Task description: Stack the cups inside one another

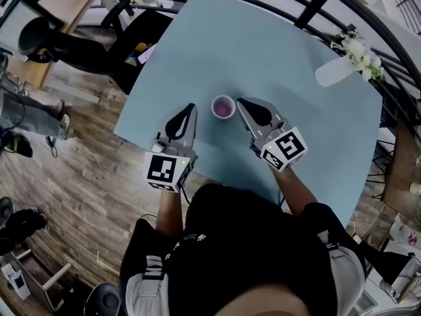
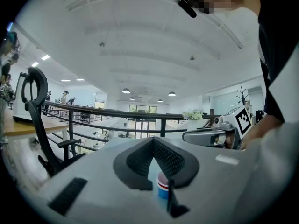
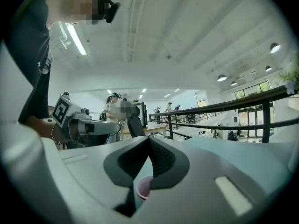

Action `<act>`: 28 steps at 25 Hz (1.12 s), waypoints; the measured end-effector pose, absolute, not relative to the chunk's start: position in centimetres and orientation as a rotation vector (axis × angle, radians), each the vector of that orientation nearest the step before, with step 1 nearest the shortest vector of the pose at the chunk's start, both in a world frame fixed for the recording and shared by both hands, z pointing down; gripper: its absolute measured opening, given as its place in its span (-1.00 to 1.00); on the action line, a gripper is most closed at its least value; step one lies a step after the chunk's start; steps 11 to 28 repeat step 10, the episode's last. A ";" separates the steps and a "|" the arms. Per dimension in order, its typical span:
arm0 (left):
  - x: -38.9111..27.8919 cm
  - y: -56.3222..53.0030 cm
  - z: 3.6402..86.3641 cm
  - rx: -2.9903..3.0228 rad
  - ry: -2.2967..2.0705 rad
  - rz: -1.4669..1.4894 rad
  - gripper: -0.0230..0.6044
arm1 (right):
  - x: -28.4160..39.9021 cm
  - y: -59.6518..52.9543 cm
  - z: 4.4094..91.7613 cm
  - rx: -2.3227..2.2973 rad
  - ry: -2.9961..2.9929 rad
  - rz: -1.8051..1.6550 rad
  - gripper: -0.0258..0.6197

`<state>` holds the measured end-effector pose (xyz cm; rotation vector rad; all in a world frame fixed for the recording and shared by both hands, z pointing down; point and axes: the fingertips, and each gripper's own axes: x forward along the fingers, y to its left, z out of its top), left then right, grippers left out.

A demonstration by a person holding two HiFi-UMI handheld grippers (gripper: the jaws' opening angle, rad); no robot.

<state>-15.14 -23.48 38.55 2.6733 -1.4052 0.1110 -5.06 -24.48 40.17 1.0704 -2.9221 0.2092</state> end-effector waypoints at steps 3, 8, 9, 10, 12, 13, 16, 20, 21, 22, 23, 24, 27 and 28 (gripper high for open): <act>-14.8 -23.5 38.5 2.675 -1.399 0.111 -0.95 | -4.8 -24.5 40.0 1.077 -2.921 0.204 -0.90; -14.3 -23.4 38.4 2.689 -1.387 0.111 -0.95 | -4.3 -24.3 39.9 1.090 -2.917 0.205 -0.90; -14.2 -23.4 38.4 2.690 -1.386 0.110 -0.95 | -4.1 -24.2 39.9 1.090 -2.917 0.205 -0.90; -14.0 -23.3 38.4 2.691 -1.385 0.110 -0.95 | -4.0 -24.2 39.9 1.091 -2.916 0.205 -0.90; -14.0 -23.3 38.4 2.691 -1.385 0.110 -0.95 | -4.0 -24.2 39.9 1.091 -2.916 0.205 -0.90; -14.0 -23.3 38.4 2.691 -1.385 0.110 -0.95 | -4.0 -24.2 39.9 1.091 -2.916 0.205 -0.90; -14.0 -23.3 38.4 2.691 -1.385 0.110 -0.95 | -4.0 -24.2 39.9 1.091 -2.916 0.205 -0.90; -14.0 -23.3 38.4 2.691 -1.385 0.110 -0.95 | -4.0 -24.2 39.9 1.091 -2.916 0.205 -0.90; -14.0 -23.3 38.4 2.691 -1.385 0.110 -0.95 | -4.0 -24.2 39.9 1.091 -2.916 0.205 -0.90; -14.0 -23.3 38.4 2.691 -1.385 0.110 -0.95 | -4.0 -24.2 39.9 1.091 -2.916 0.205 -0.90; -14.0 -23.3 38.4 2.691 -1.385 0.110 -0.95 | -4.0 -24.2 39.9 1.091 -2.916 0.205 -0.90; -14.0 -23.3 38.4 2.691 -1.385 0.110 -0.95 | -4.0 -24.2 39.9 1.091 -2.916 0.205 -0.90; -14.0 -23.3 38.4 2.691 -1.385 0.110 -0.95 | -4.0 -24.2 39.9 1.091 -2.916 0.205 -0.90; -14.0 -23.3 38.4 2.691 -1.385 0.110 -0.95 | -4.0 -24.2 39.9 1.091 -2.916 0.205 -0.90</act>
